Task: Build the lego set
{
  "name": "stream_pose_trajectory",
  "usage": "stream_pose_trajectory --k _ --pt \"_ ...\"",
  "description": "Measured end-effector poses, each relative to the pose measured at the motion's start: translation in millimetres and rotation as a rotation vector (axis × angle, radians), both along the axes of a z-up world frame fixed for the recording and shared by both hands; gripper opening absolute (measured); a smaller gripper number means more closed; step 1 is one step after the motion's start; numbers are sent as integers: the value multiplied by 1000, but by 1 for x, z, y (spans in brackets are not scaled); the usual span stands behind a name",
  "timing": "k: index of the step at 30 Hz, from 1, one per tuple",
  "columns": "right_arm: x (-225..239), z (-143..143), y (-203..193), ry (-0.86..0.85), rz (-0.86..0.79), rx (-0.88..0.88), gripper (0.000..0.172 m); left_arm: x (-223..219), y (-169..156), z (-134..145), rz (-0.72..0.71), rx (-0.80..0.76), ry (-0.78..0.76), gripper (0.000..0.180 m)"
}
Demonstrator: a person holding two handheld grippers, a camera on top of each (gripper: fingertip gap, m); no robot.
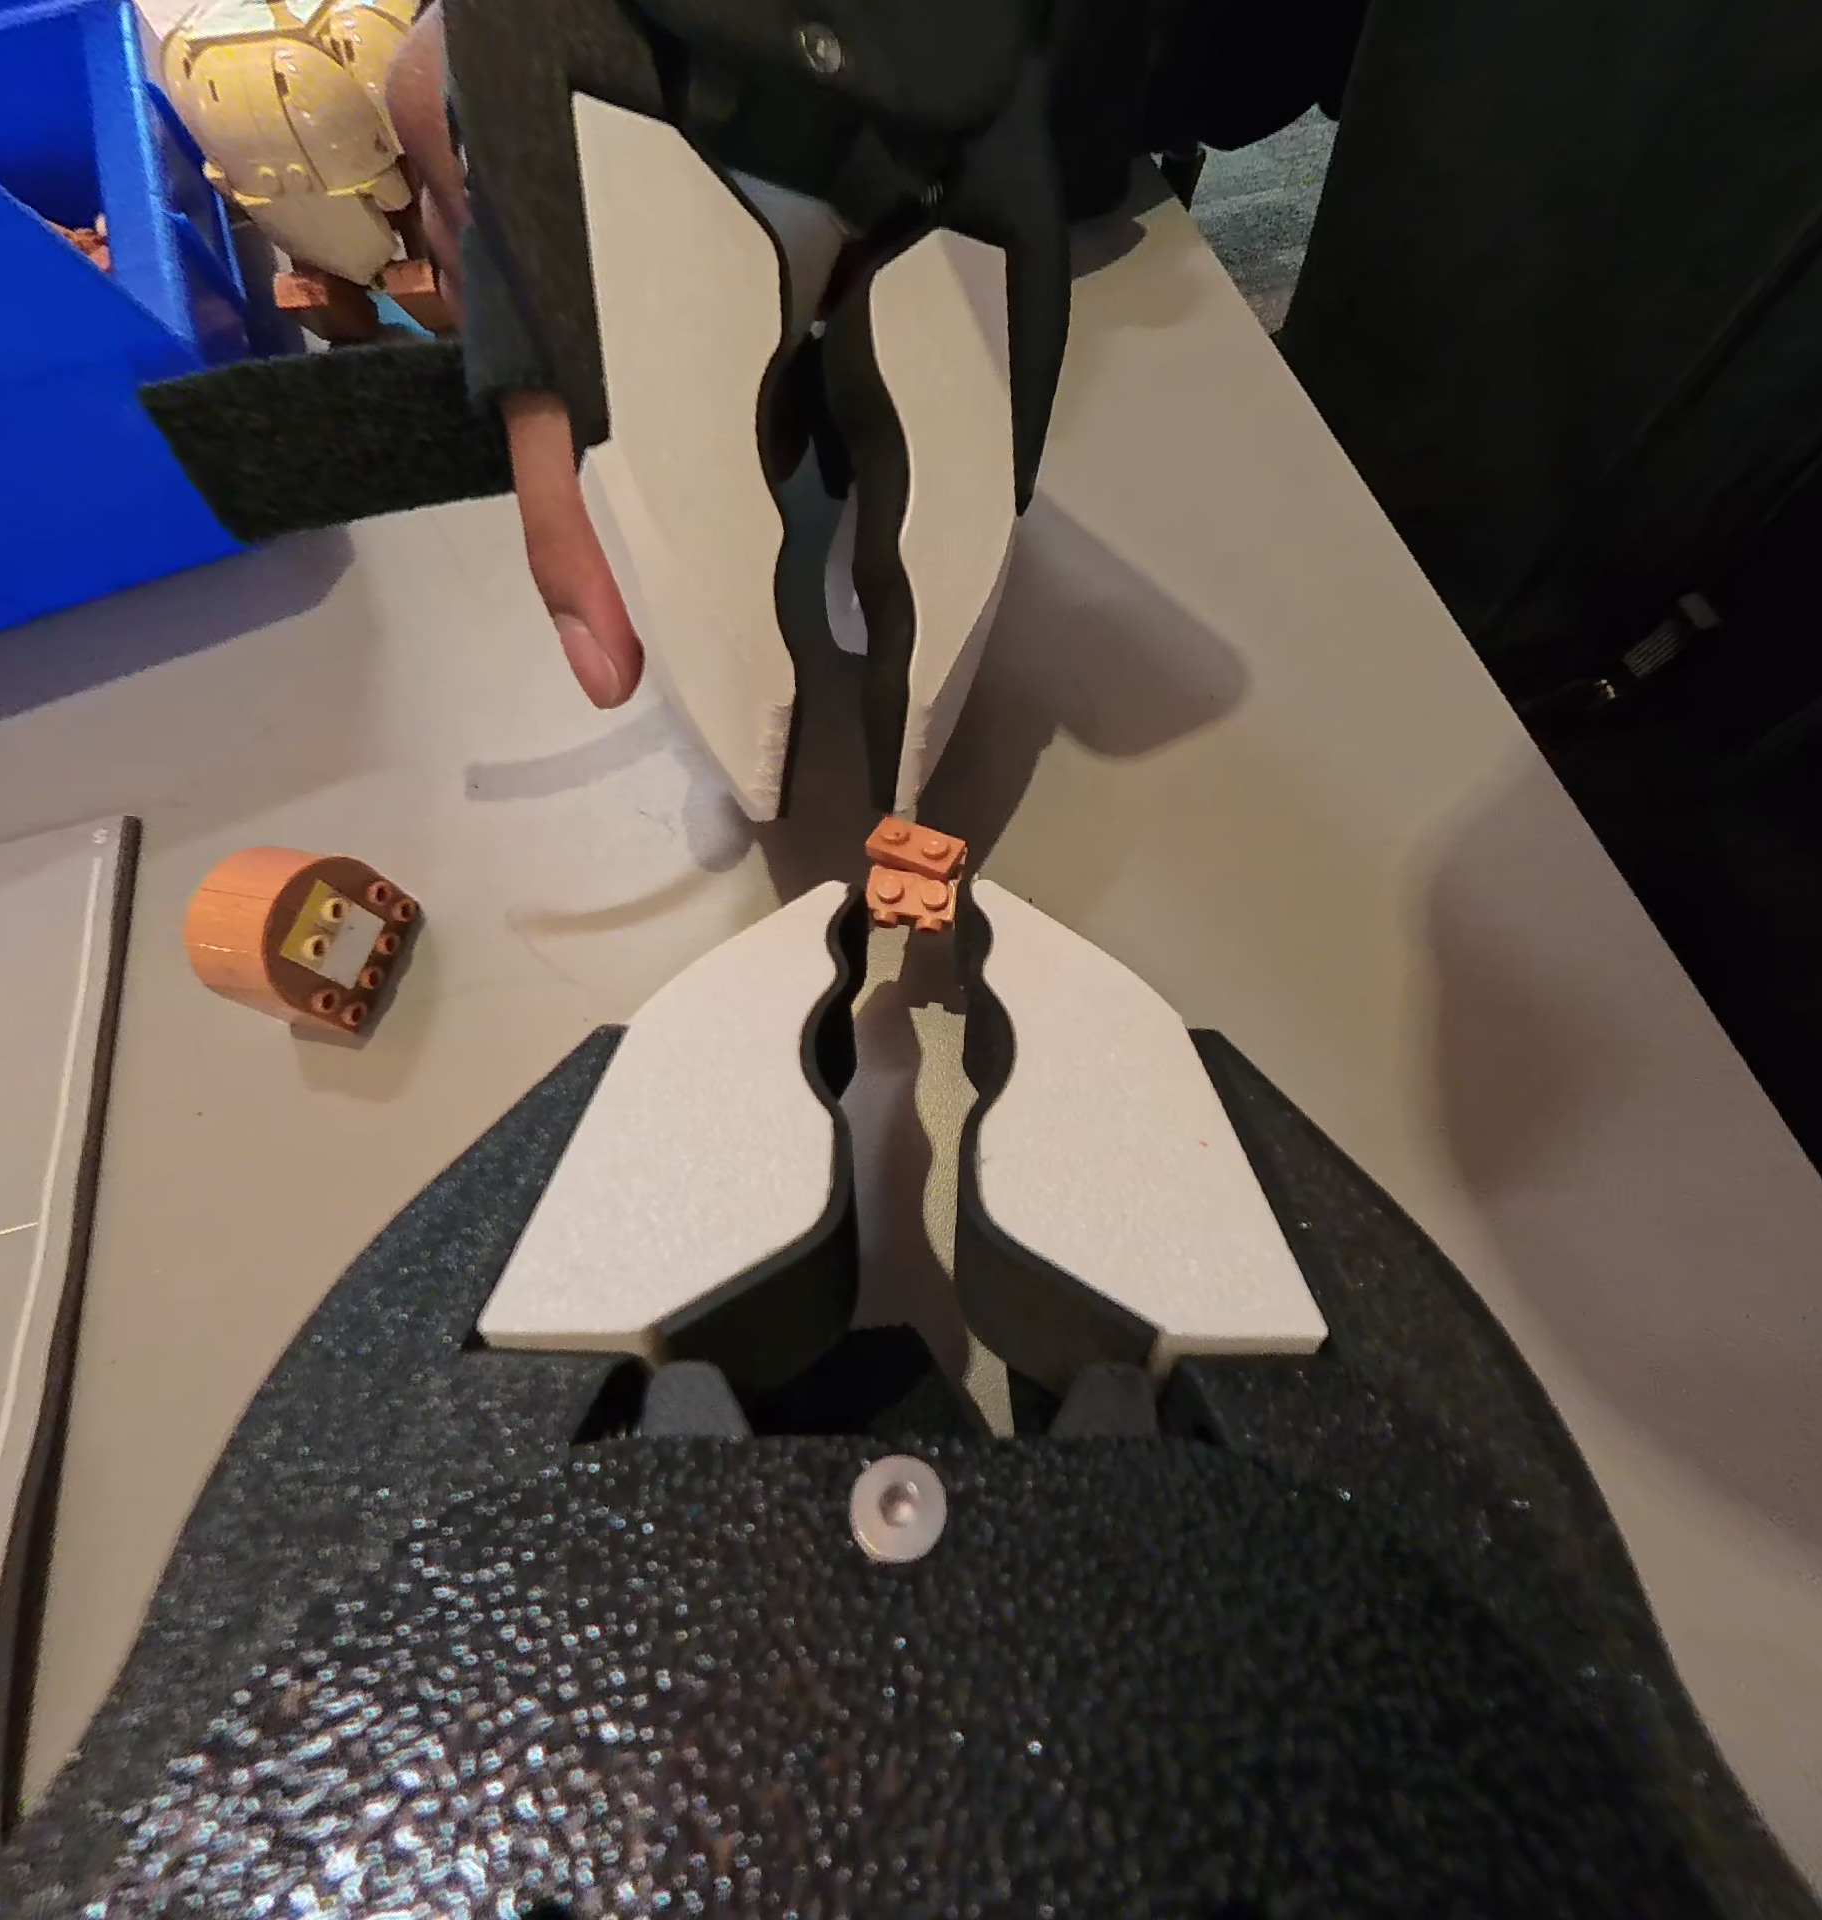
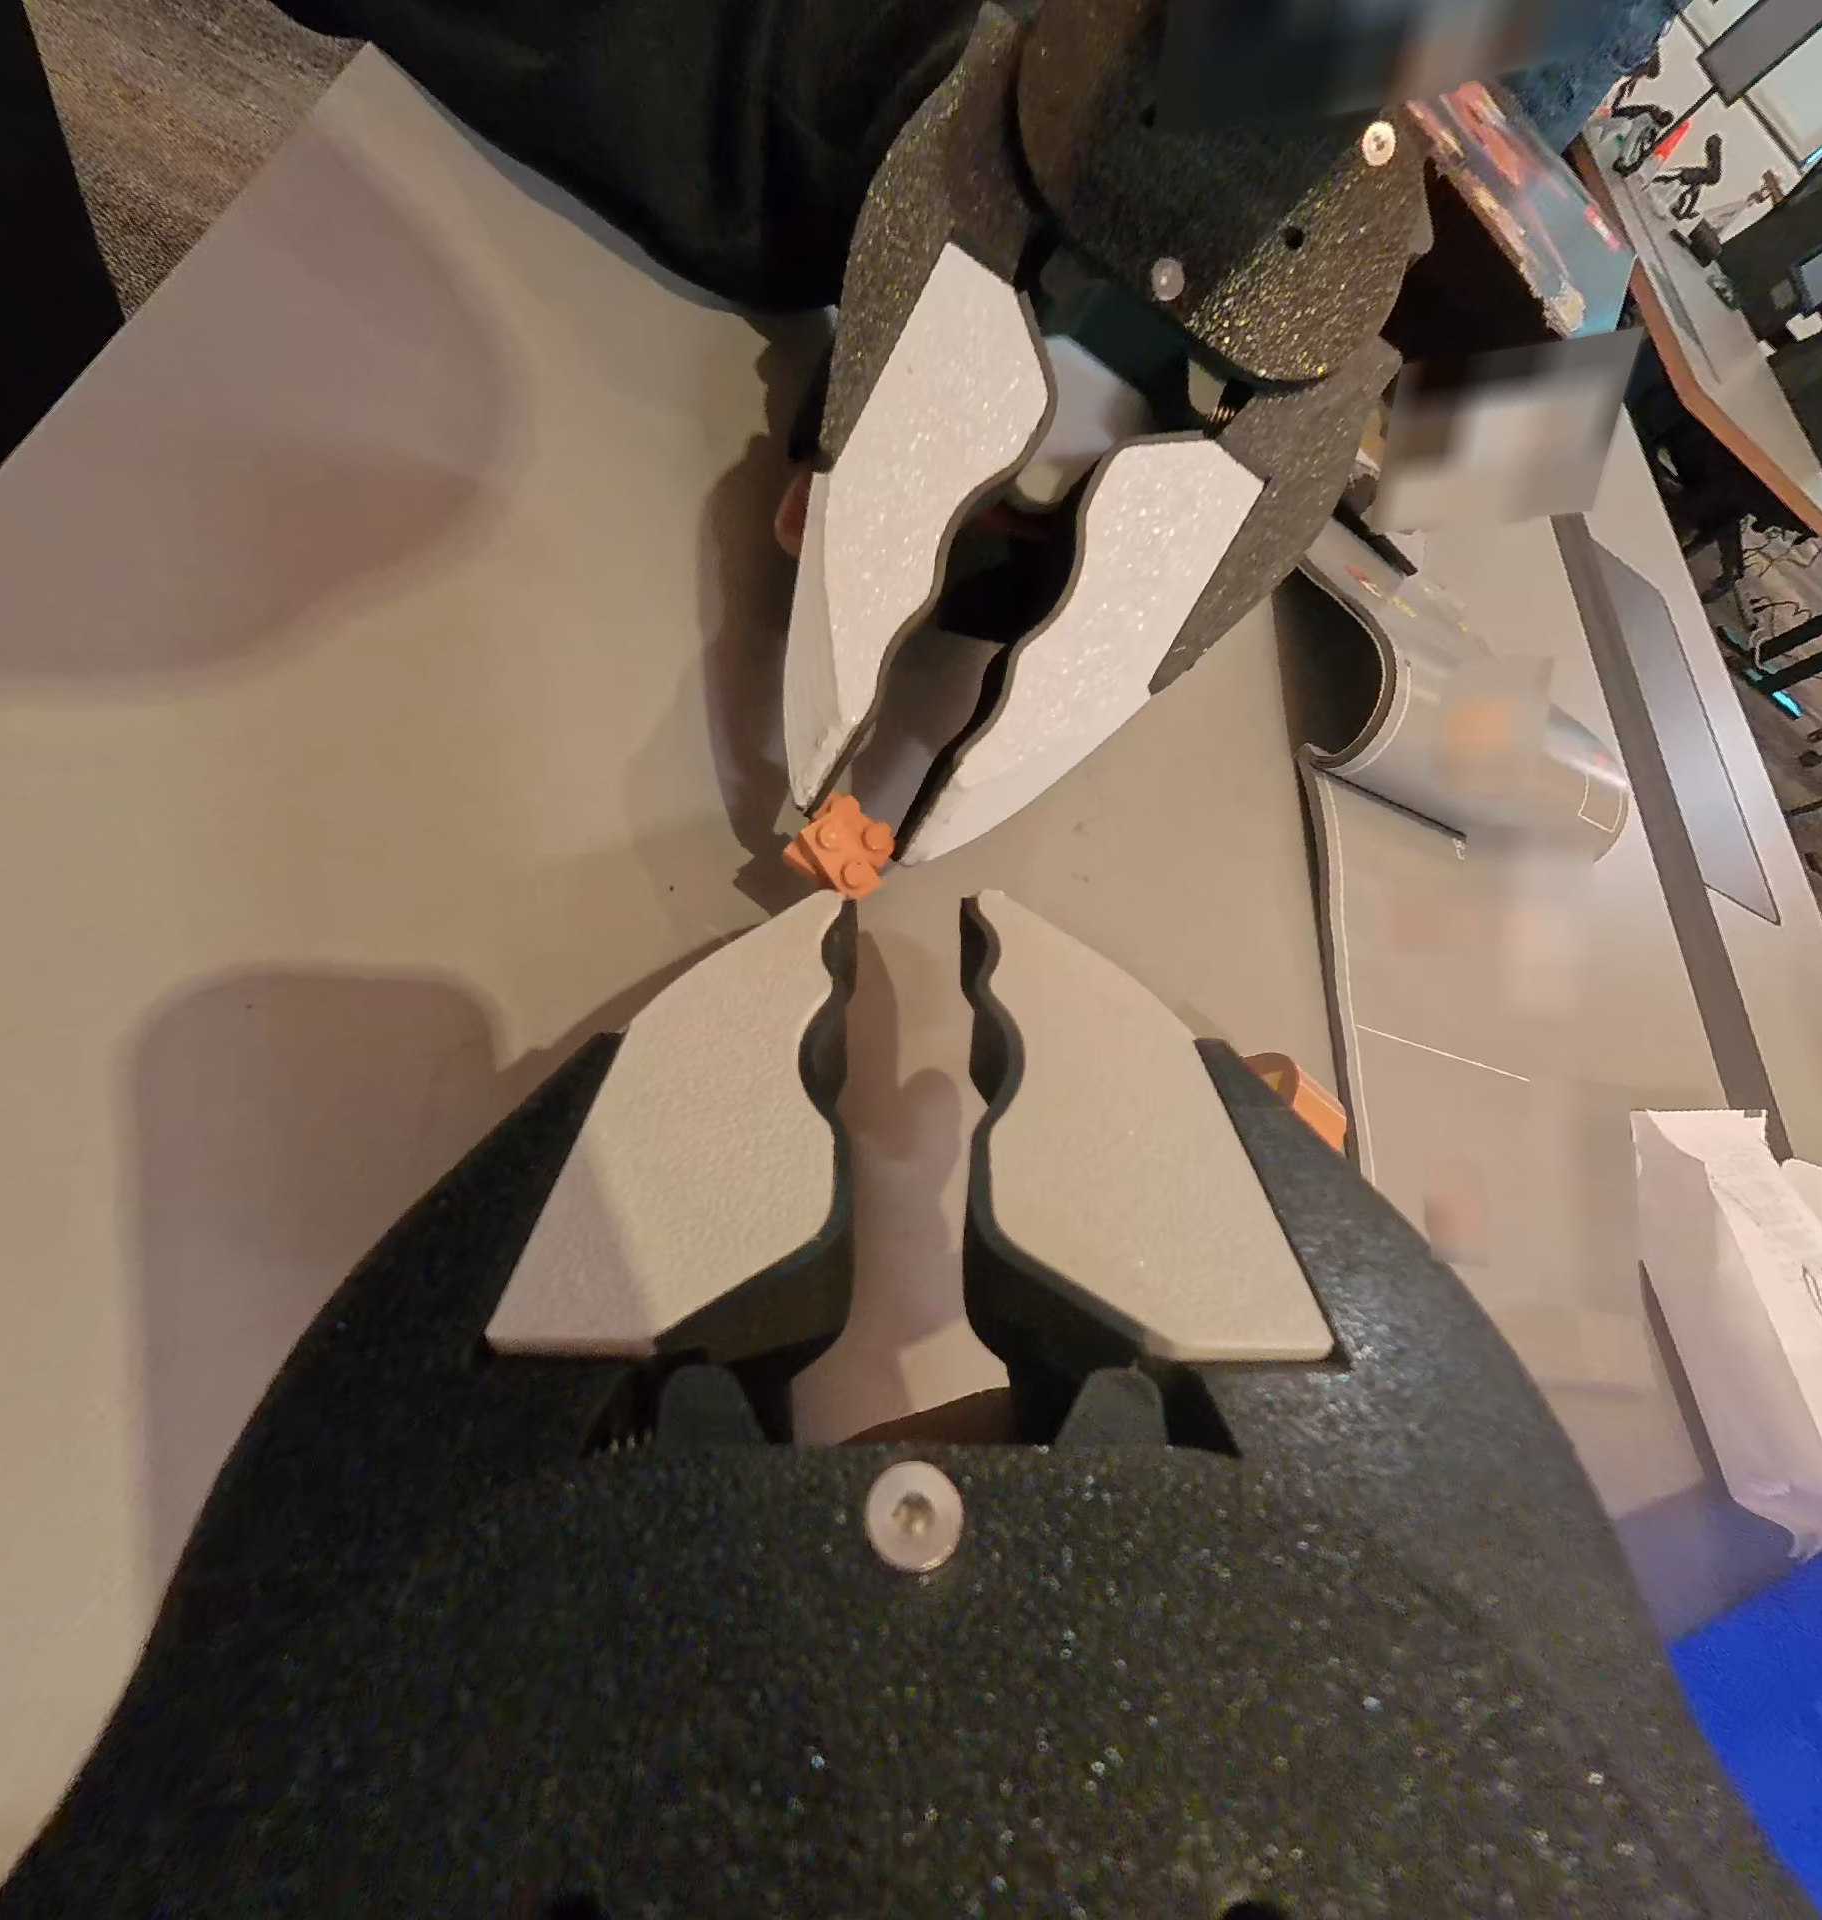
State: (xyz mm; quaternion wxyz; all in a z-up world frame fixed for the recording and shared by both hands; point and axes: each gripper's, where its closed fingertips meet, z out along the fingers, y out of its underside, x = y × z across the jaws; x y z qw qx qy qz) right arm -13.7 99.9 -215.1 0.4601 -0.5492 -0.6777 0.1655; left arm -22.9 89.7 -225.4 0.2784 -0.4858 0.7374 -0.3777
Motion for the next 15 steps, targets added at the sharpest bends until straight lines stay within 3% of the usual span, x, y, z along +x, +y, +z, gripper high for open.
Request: stream_pose_trajectory --k 15 --pt "-2 0 1 8 -11 7 18 0 0 -1 -3 5 4 16"
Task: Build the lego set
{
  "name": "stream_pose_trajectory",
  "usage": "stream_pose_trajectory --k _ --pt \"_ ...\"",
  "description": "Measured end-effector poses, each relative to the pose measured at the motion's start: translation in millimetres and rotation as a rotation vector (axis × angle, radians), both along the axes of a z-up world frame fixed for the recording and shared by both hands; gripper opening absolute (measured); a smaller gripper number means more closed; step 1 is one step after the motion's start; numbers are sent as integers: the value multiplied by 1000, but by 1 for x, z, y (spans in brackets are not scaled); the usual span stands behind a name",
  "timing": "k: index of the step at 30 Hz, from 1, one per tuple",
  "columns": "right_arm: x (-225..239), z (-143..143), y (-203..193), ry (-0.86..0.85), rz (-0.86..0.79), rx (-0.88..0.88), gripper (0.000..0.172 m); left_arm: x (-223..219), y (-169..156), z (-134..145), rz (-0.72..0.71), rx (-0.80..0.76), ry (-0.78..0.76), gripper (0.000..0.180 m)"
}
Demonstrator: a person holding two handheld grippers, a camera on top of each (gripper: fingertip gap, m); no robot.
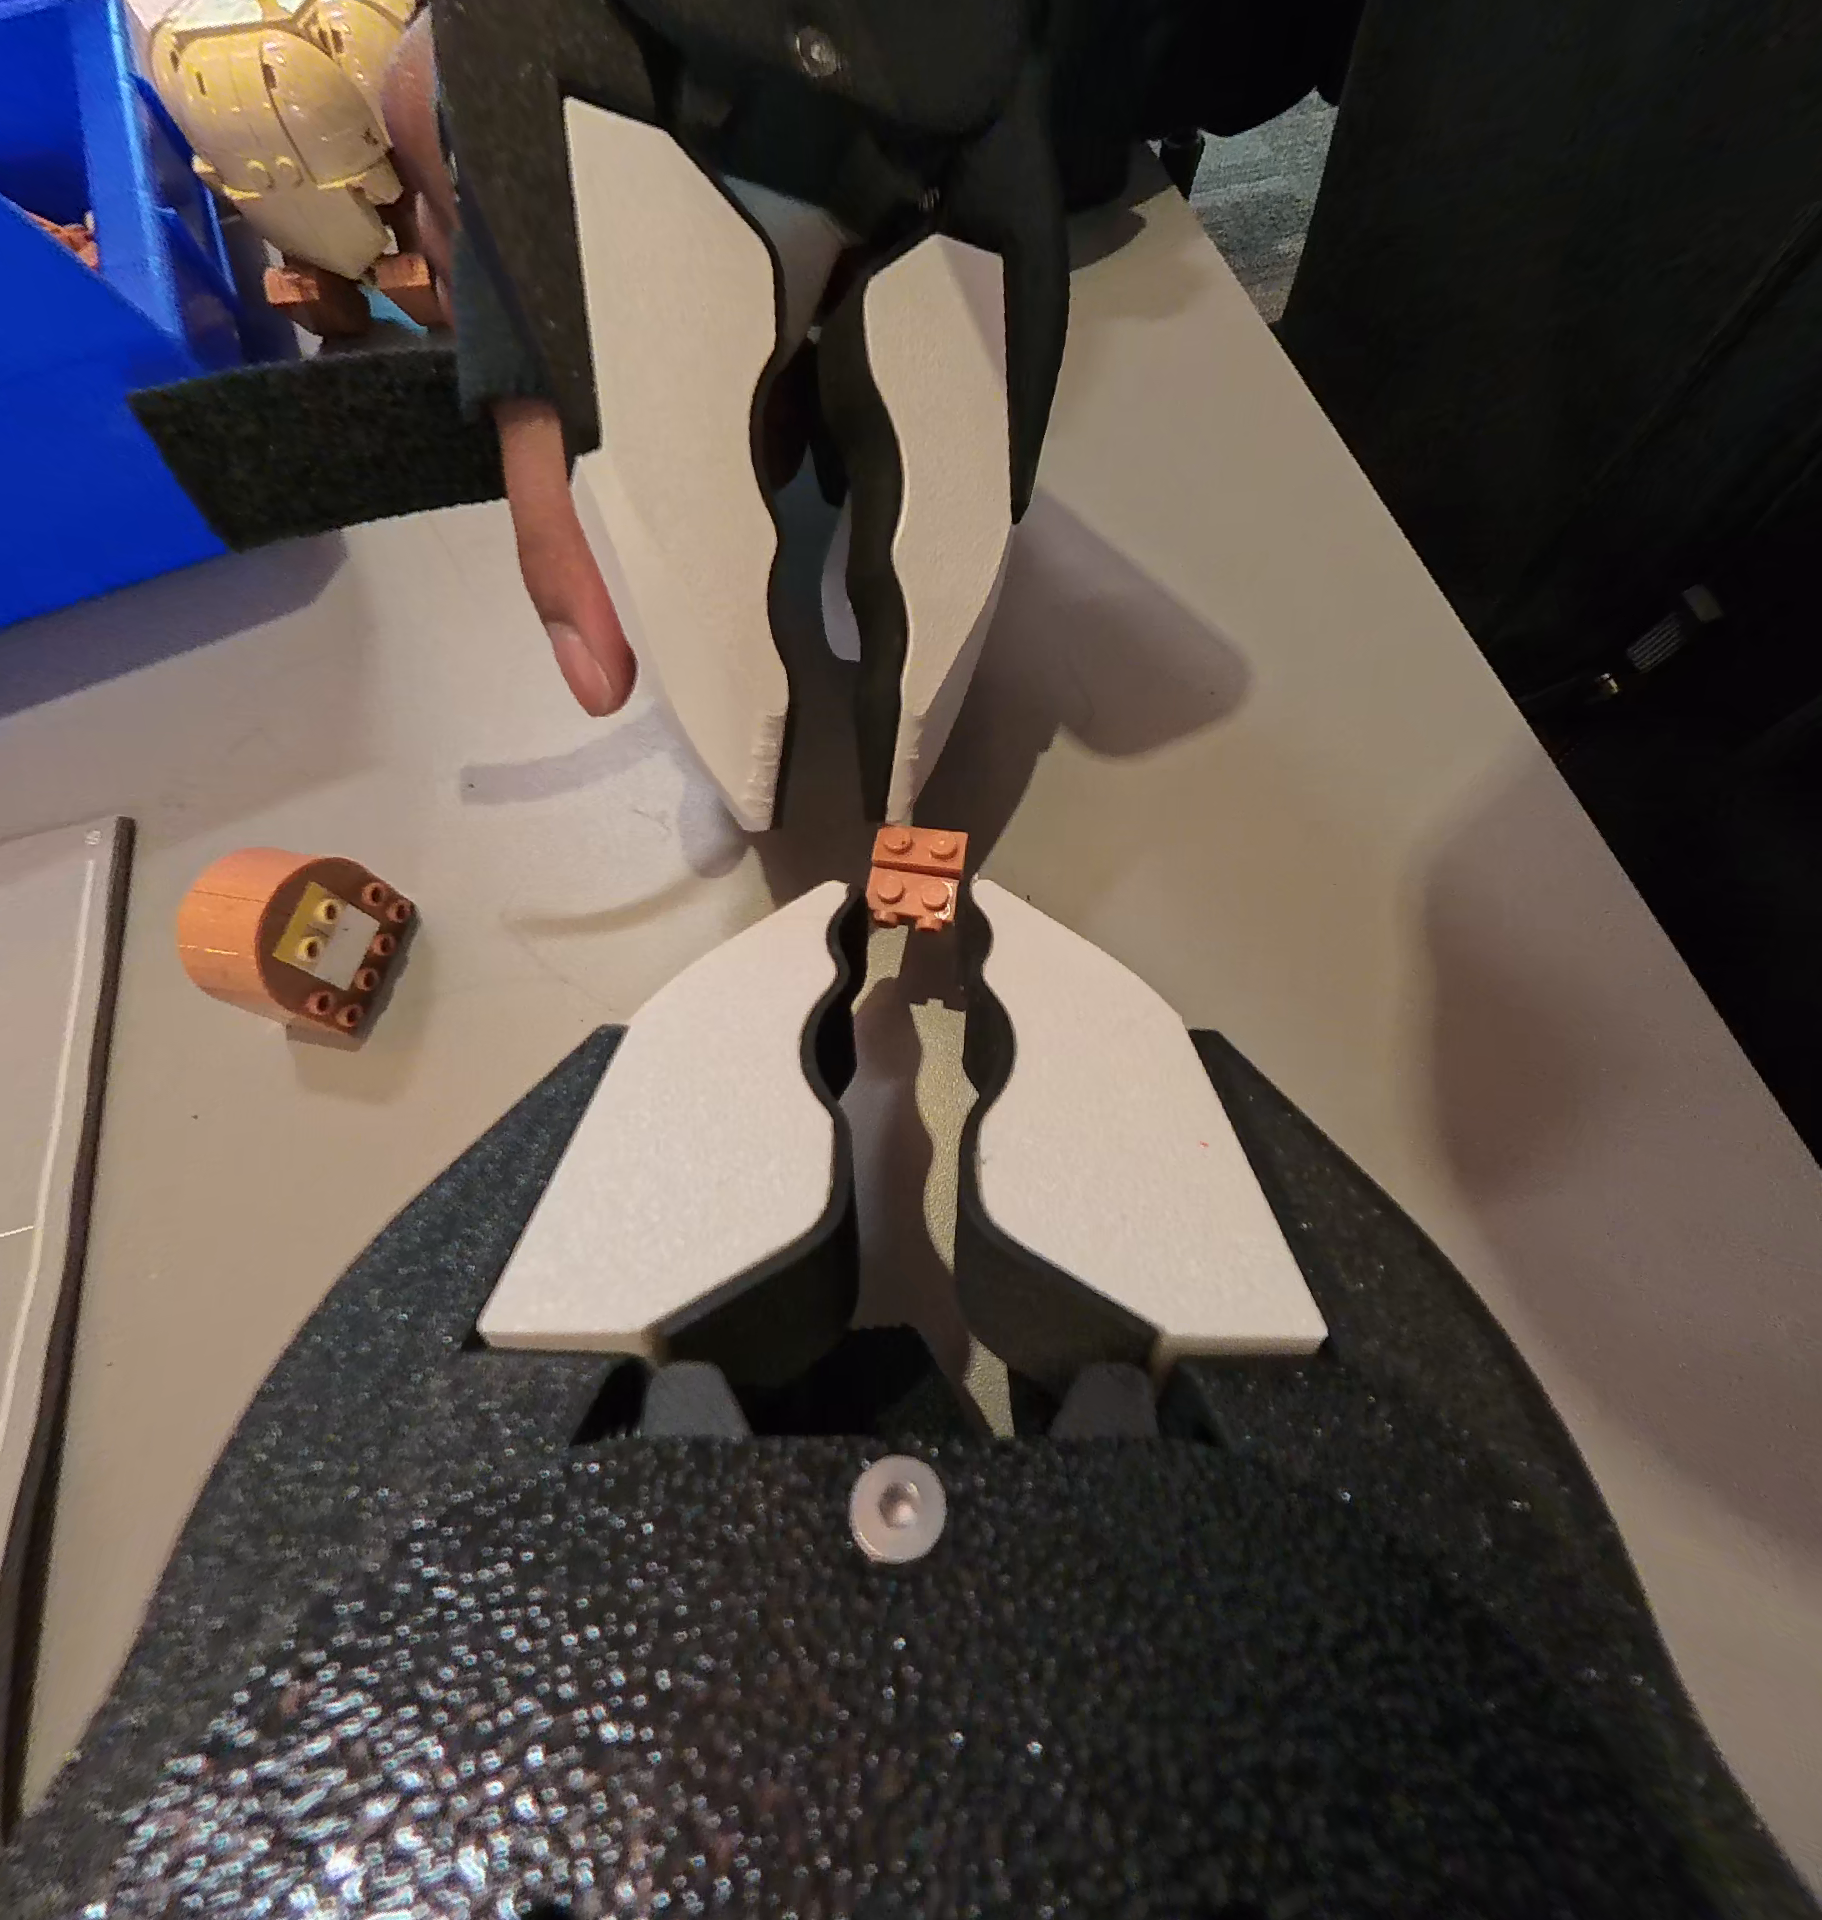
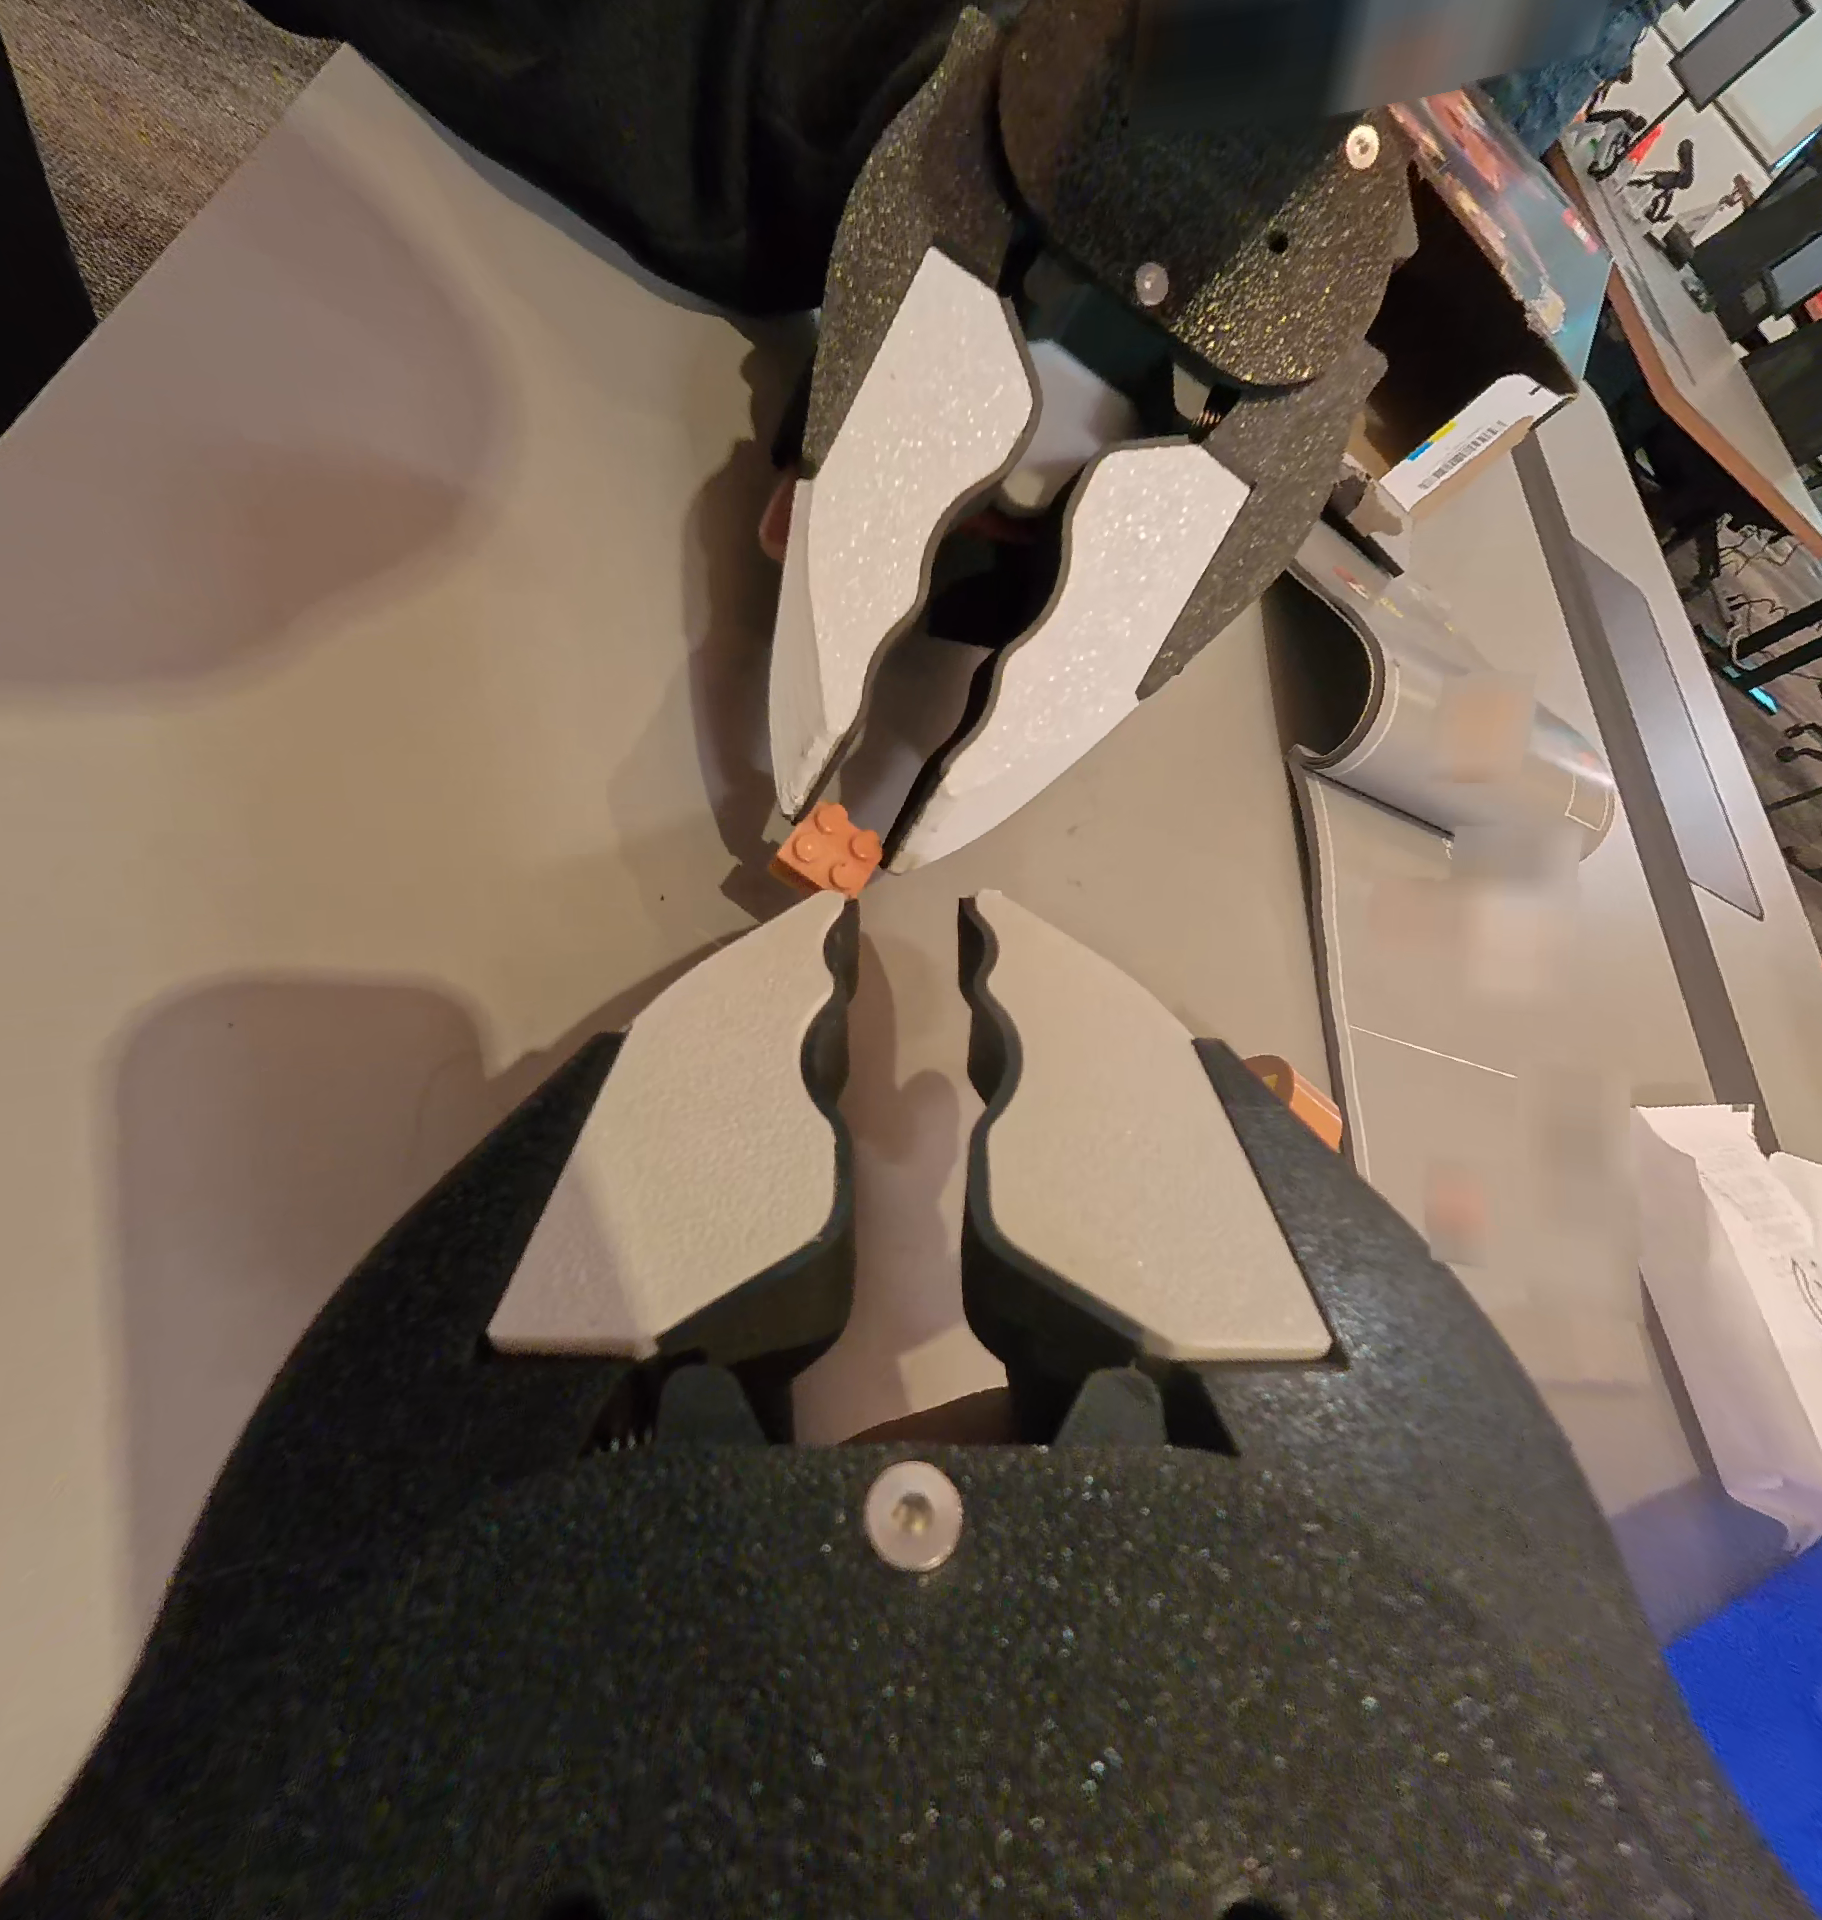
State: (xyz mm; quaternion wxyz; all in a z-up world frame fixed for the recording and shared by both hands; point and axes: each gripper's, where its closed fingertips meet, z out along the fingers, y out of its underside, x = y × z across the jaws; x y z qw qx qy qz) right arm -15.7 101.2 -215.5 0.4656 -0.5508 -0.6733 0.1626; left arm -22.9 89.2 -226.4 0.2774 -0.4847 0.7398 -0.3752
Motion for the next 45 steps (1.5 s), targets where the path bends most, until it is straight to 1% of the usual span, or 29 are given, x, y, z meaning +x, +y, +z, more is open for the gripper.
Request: stream_pose_trajectory --k 8,10,14,16,20,28,38,43,45 --pt "5 4 5 8 -5 51 18 1 4 4 23 -22 -22 15" --pt "7 3 7 -9 10 128 17 1 7 6 44 -33 -28 15" --pt "10 2 11 -66 45 370 17 1 17 9 104 -72 -37 16" --pt "8 6 13 -49 42 440 18 1 20 11 123 -91 -42 15" --pt "3 11 13 -8 33 501 19 2 23 13 150 -124 -46 15" --pt "-2 16 18 6 15 653 23 2 26 14 176 -153 -46 15" --pt "-5 10 19 -35 30 695 23 3 26 15 181 -166 -50 16" --pt "-9 10 19 -36 22 732 12 4 25 16 180 -175 -55 15" --pt "-9 9 20 -46 17 745 12 4 26 16 188 -175 -56 15"
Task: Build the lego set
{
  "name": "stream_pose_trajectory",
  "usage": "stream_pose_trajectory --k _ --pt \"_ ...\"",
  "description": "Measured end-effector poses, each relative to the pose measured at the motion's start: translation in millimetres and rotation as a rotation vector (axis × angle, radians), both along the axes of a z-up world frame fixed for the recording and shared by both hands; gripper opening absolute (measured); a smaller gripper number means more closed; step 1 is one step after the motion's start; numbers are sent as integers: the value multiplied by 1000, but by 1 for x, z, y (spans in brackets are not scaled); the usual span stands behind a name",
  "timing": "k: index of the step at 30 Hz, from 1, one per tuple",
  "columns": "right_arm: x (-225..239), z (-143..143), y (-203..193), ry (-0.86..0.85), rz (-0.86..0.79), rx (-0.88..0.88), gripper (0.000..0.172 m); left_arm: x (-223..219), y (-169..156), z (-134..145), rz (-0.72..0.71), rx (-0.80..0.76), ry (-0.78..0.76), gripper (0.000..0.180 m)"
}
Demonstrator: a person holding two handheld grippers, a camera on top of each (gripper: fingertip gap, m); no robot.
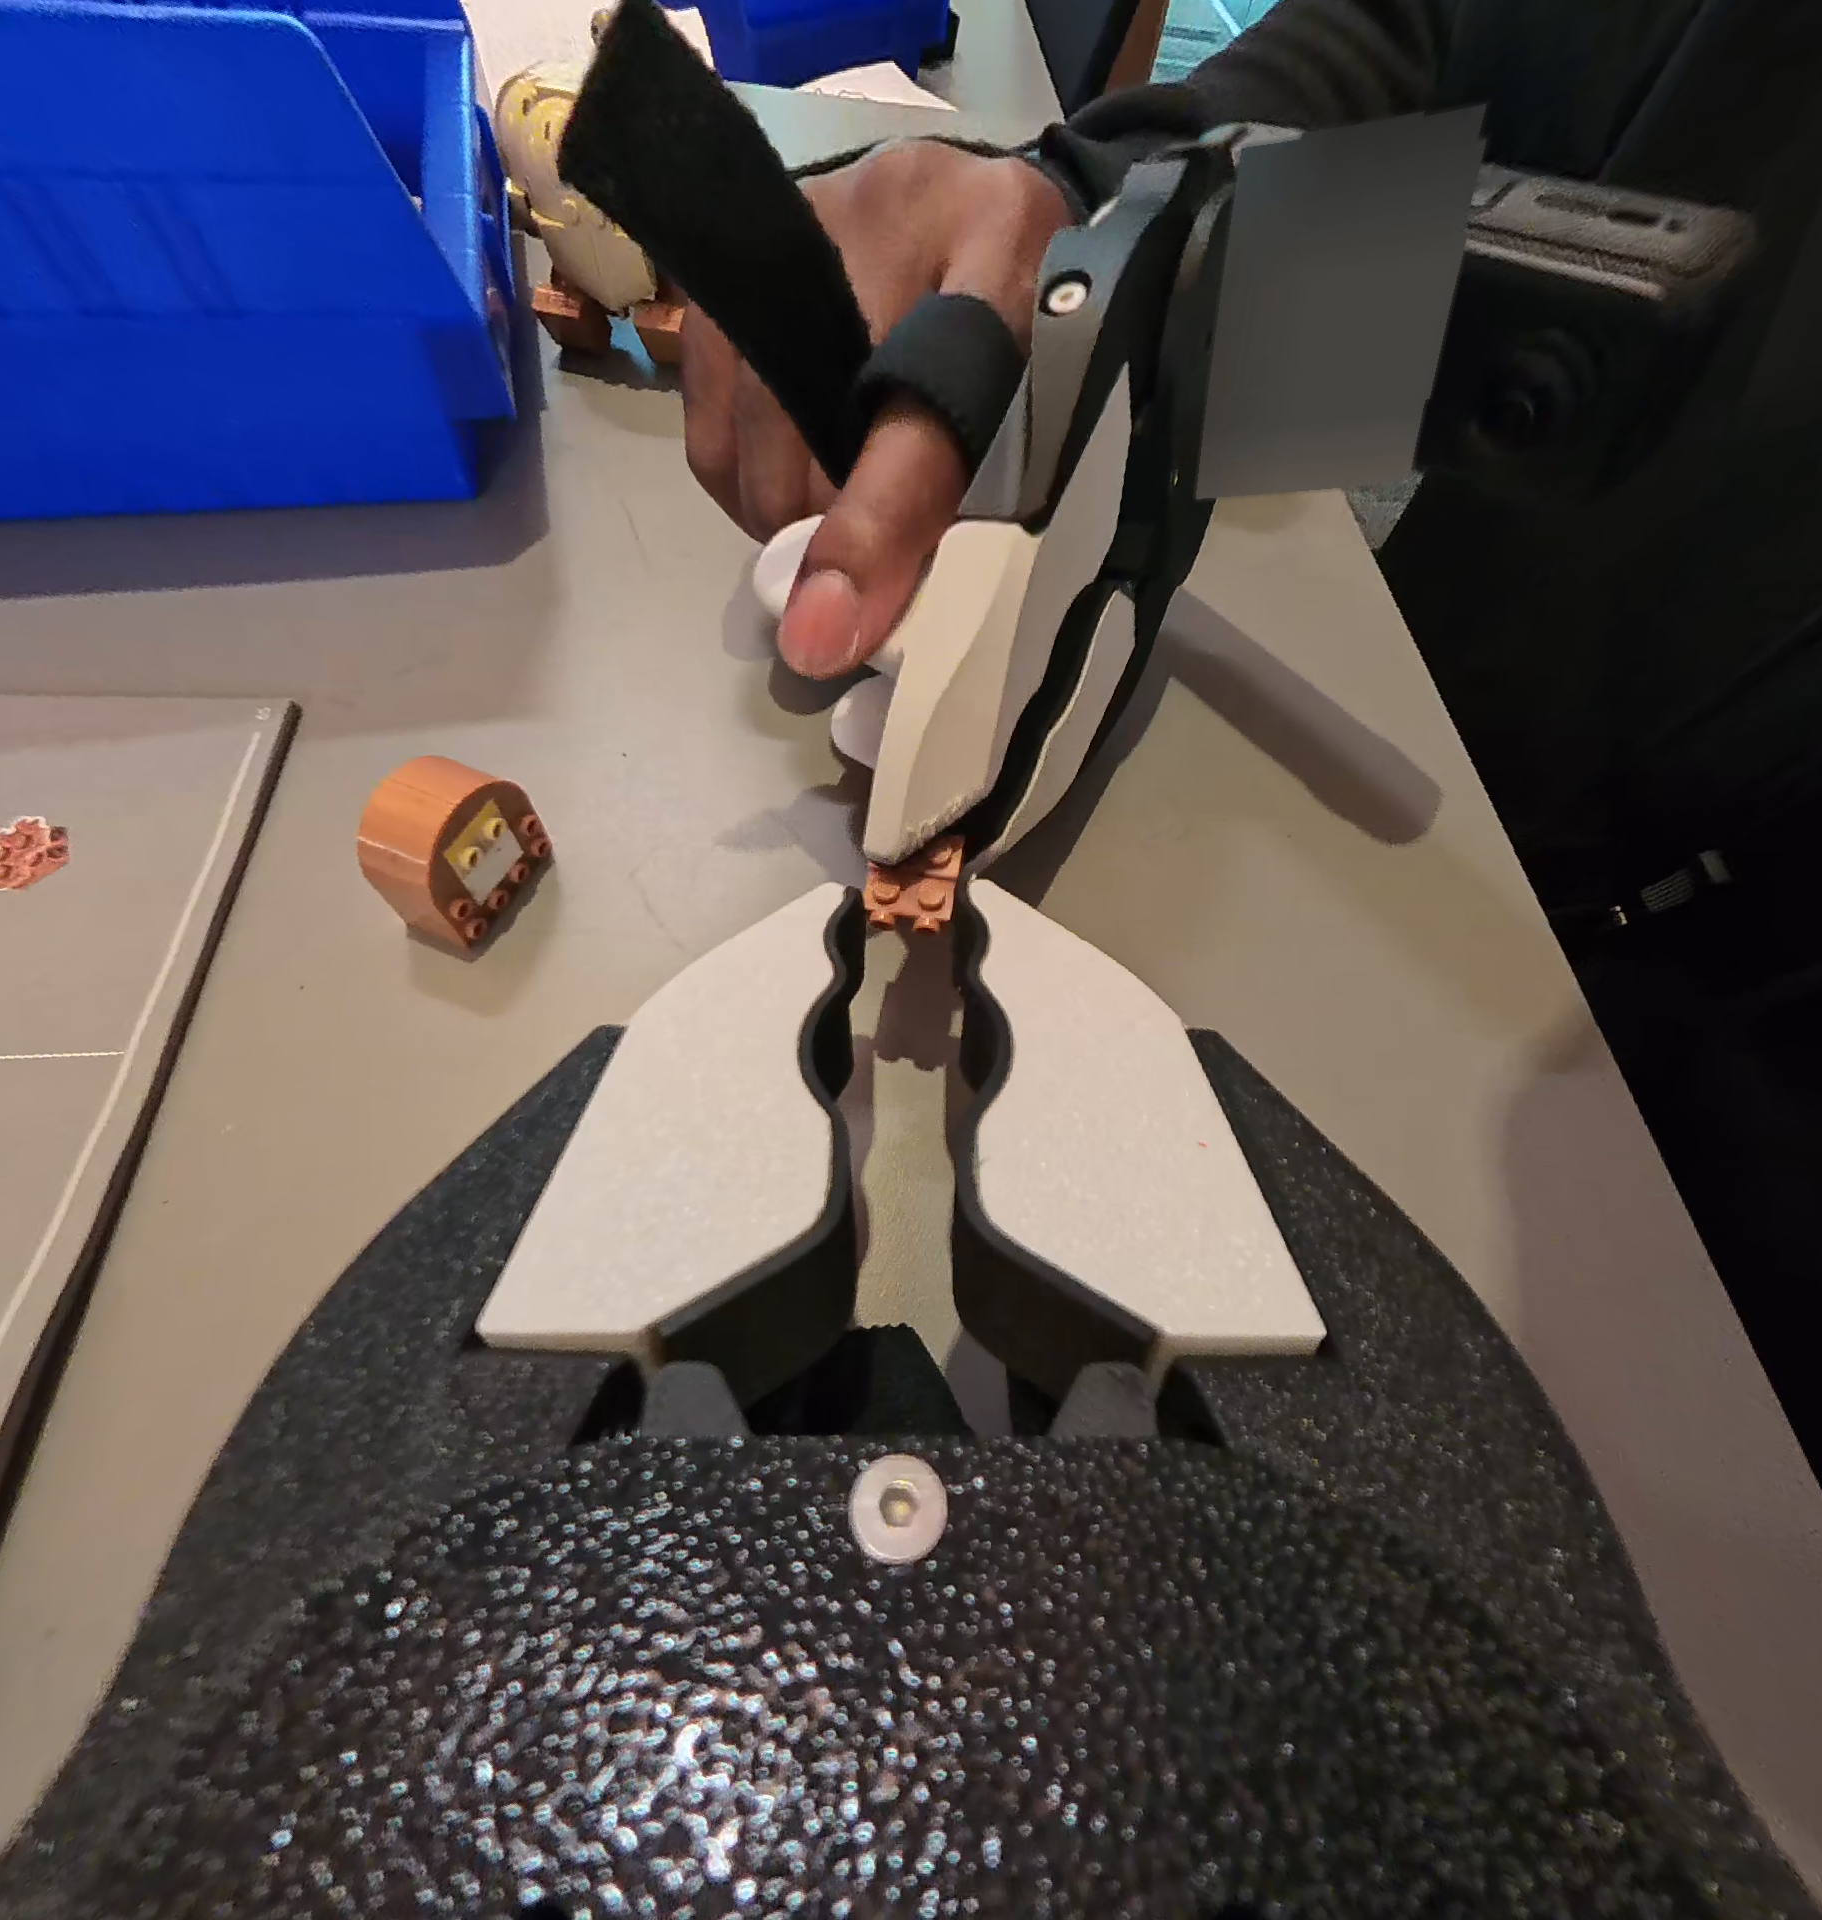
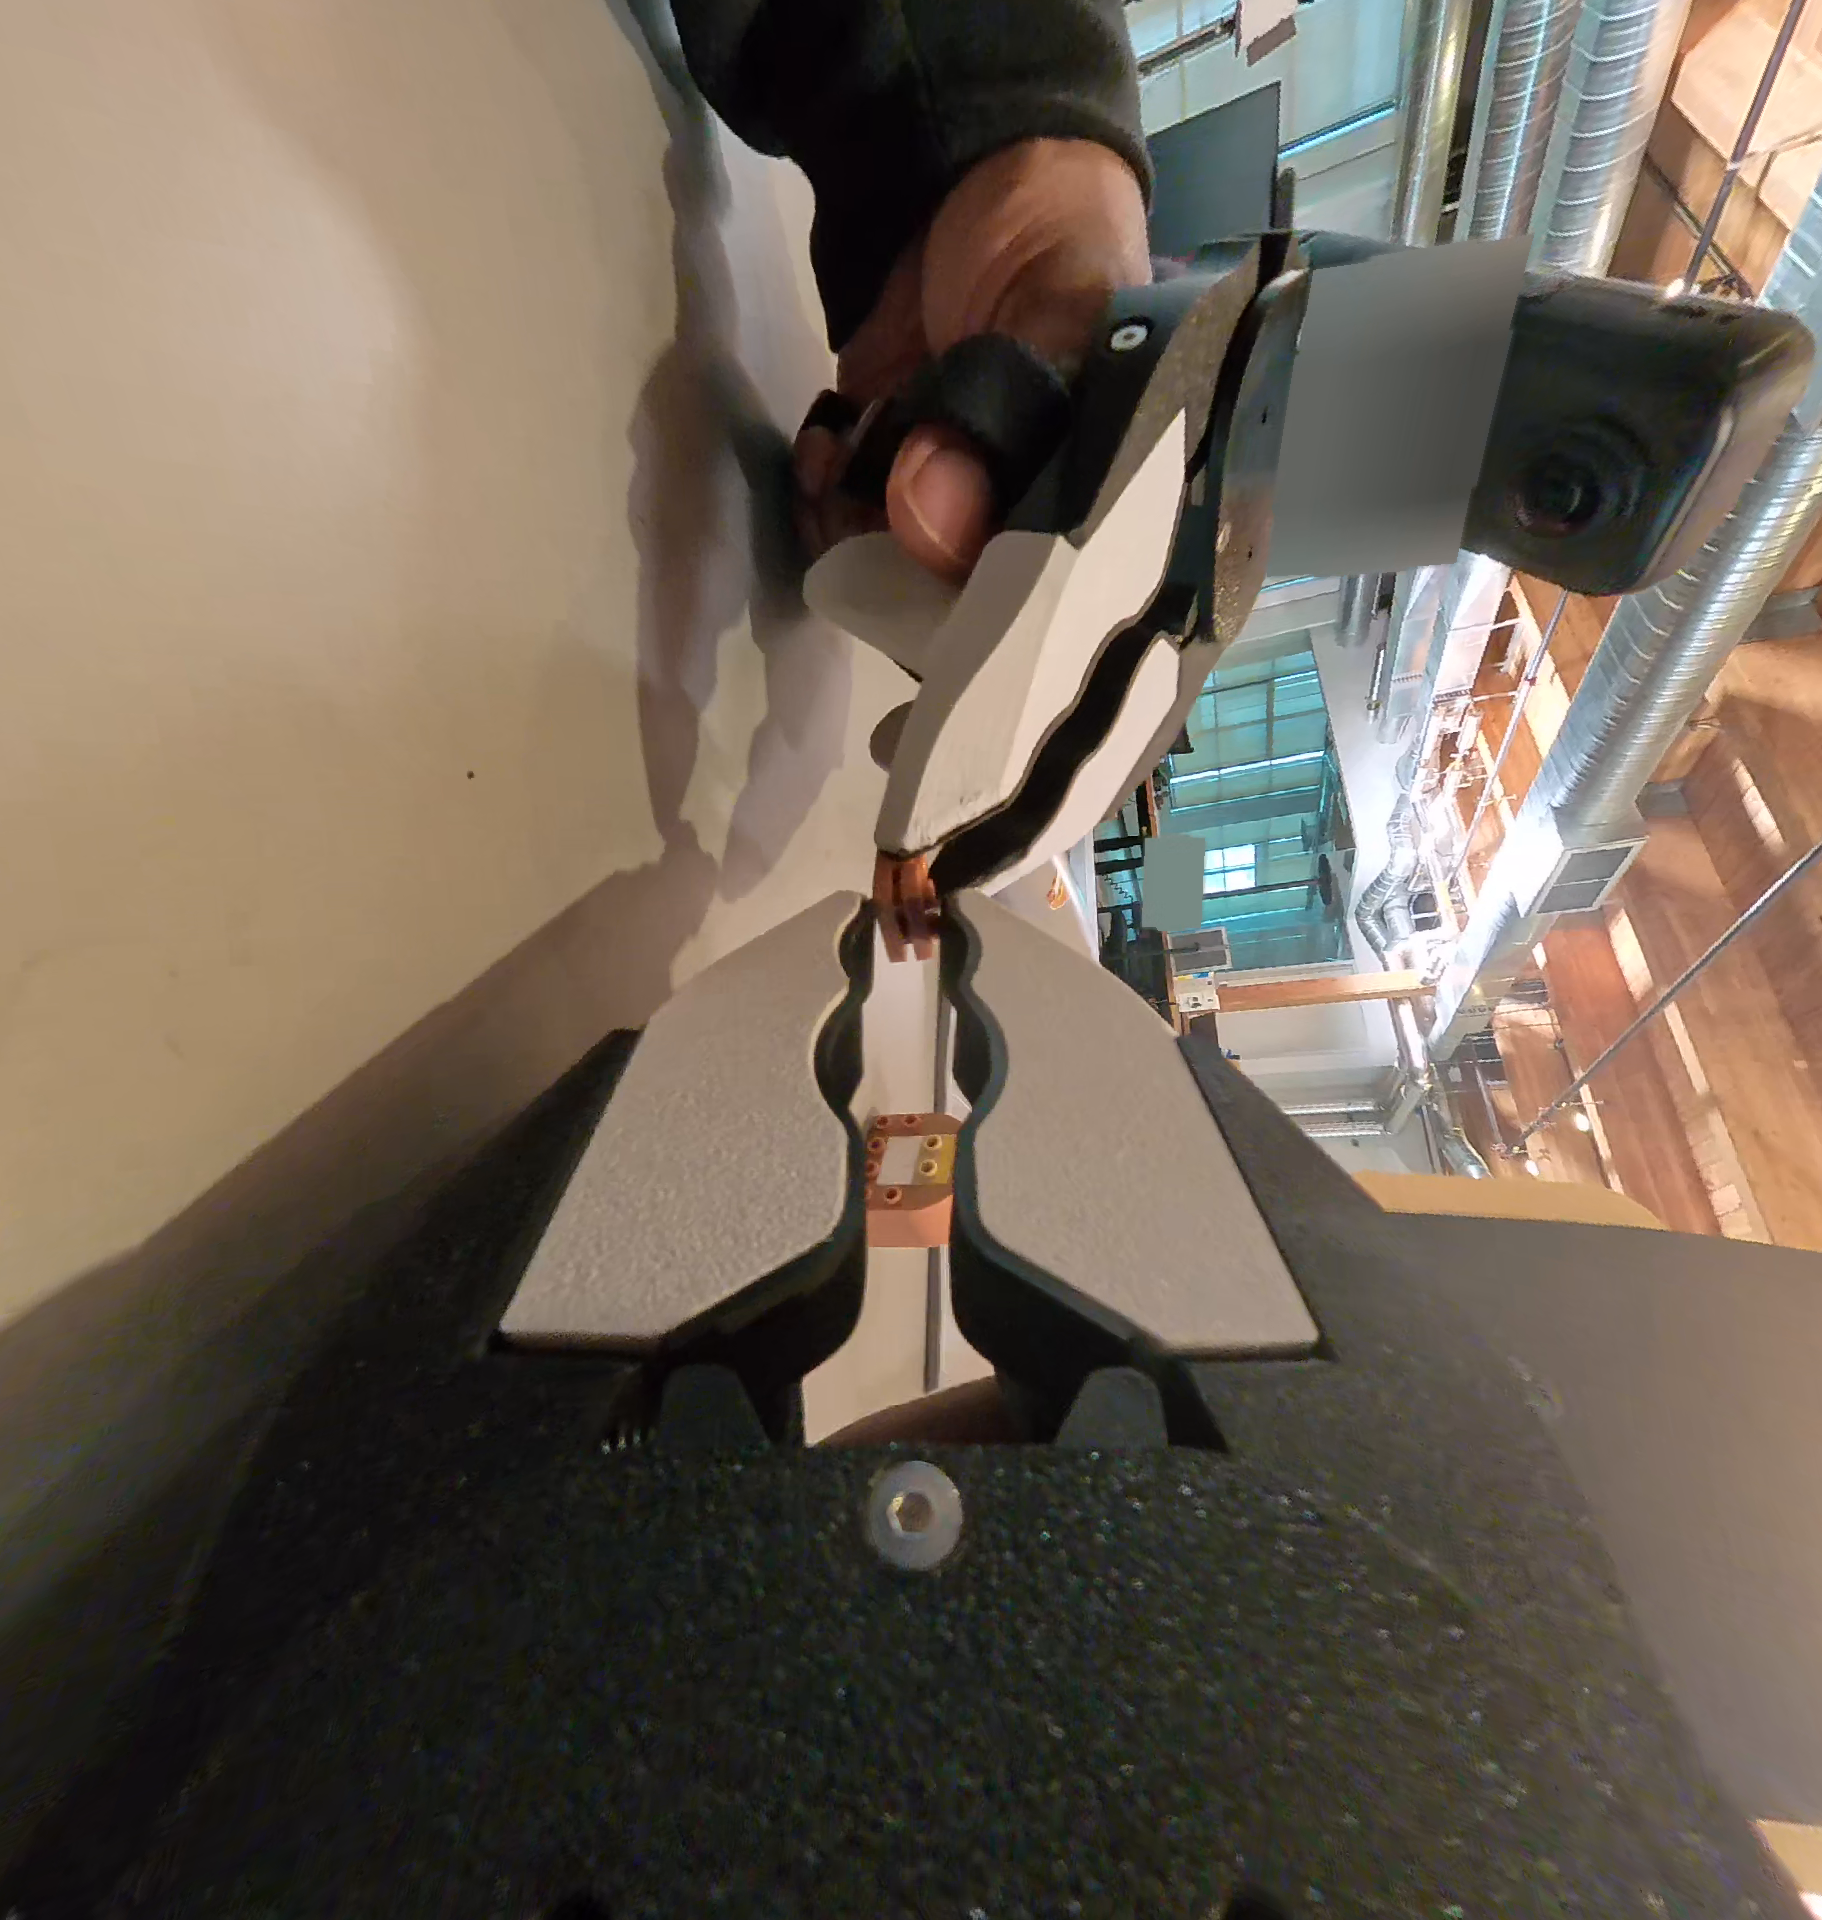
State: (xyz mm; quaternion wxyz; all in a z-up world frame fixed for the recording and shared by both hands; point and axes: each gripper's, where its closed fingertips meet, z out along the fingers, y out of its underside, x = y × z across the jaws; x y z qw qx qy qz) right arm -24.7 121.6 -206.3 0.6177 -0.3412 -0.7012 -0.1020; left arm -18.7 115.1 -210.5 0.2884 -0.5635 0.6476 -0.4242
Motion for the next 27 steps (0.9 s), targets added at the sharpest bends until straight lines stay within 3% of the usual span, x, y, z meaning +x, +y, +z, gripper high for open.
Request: stream_pose_trajectory --k 16,27 --pt "2 5 -2 -9 3 -85 9 1 -3 5 -1 -51 -27 16" --pt "8 30 7 295 -21 -496 9 1 8 29 20 207 -198 16"
